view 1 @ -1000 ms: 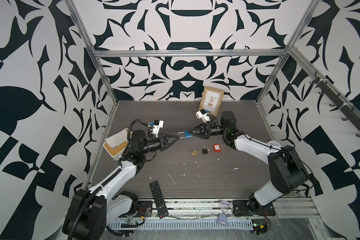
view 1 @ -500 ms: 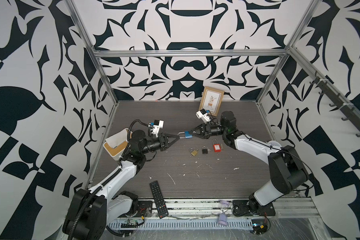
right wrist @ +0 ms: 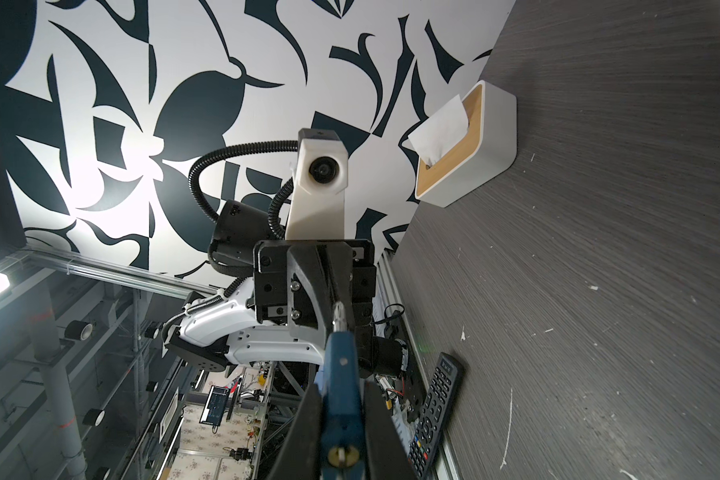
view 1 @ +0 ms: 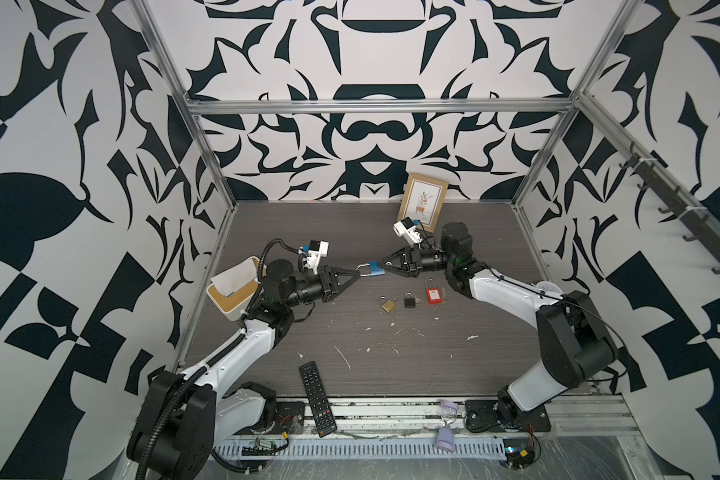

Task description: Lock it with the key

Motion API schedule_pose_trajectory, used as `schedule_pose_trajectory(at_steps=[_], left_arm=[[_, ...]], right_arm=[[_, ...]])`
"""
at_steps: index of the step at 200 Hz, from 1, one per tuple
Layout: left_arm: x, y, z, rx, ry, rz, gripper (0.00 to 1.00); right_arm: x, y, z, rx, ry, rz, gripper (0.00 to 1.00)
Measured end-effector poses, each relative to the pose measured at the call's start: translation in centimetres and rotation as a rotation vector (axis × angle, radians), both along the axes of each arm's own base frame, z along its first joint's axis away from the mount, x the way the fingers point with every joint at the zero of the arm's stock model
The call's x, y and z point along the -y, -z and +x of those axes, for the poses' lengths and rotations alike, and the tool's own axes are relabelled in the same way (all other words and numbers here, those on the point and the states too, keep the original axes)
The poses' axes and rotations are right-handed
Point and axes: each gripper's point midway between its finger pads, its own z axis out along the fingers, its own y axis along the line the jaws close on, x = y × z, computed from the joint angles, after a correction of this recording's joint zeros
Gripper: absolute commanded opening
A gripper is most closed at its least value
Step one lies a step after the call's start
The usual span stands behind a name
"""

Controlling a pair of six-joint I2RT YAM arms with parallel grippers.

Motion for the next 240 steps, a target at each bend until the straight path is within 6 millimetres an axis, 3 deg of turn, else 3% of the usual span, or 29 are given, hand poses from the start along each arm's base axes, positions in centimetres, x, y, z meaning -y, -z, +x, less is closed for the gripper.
schedule_pose_trajectory(at_steps=[240], left_arm=[[-0.1, 1.5, 1.6, -0.038, -0.059, 0.028, 0.0]], right_arm=[[-2.0, 1.1, 1.5, 0.02, 0.053, -0.021, 0.0]])
